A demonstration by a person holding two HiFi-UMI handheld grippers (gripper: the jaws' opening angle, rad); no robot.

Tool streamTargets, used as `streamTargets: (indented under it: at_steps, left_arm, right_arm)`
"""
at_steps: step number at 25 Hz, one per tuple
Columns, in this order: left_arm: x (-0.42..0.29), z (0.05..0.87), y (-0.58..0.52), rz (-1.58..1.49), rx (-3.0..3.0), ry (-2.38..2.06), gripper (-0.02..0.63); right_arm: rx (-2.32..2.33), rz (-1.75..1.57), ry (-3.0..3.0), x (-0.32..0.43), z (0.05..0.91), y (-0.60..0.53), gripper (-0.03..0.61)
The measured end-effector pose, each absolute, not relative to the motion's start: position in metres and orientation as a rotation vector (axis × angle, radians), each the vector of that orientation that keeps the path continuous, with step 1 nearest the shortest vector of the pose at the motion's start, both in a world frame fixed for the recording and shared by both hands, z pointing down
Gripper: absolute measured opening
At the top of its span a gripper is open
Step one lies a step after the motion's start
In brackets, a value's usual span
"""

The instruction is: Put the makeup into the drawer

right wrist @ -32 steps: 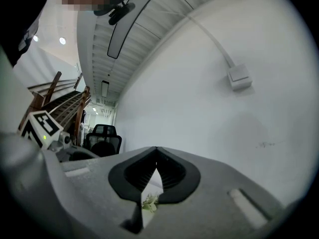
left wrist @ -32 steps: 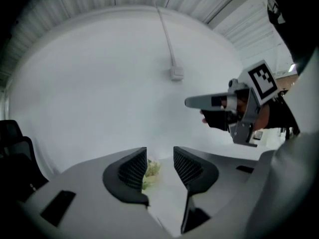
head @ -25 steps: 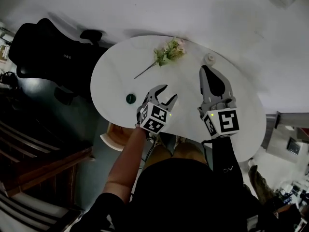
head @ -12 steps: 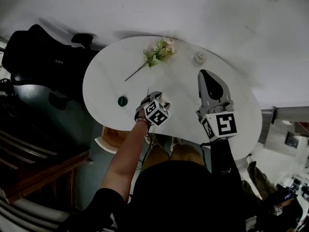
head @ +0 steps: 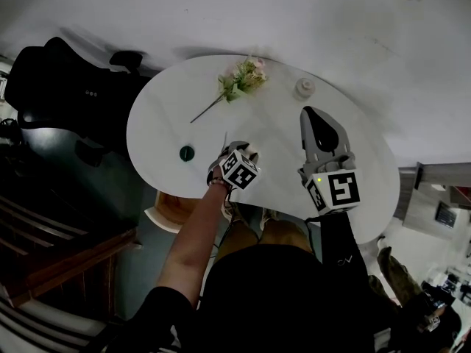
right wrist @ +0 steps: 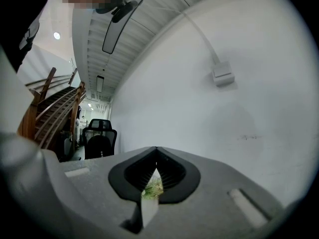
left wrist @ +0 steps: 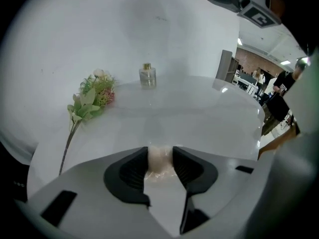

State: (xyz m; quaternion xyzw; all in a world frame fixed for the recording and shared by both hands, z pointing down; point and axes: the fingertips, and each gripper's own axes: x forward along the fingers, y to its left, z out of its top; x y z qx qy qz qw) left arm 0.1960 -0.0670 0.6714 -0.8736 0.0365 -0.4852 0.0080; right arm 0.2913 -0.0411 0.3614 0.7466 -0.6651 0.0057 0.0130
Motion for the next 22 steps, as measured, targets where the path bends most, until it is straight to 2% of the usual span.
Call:
streamTargets:
  at_steps: [10, 17, 22]
  left_arm:
    - [0.205, 0.530, -0.102, -0.985, -2.840, 0.383, 0.150]
    - [0.187, 0.413, -0.127, -0.554, -2.792, 0.613, 0.150]
    - [0.180, 0.366, -0.132, -0.385, -2.808, 0.658, 0.153]
  right_arm:
    - [2.325, -0.010, -2.110, 0.283, 0.348, -0.057, 0.005]
    - [2.291, -0.059, -2.172, 0.266, 0.333, -0.071, 0.005]
    - [2.271, -0.087, -2.201, 0.259, 0.323, -0.079, 0.005]
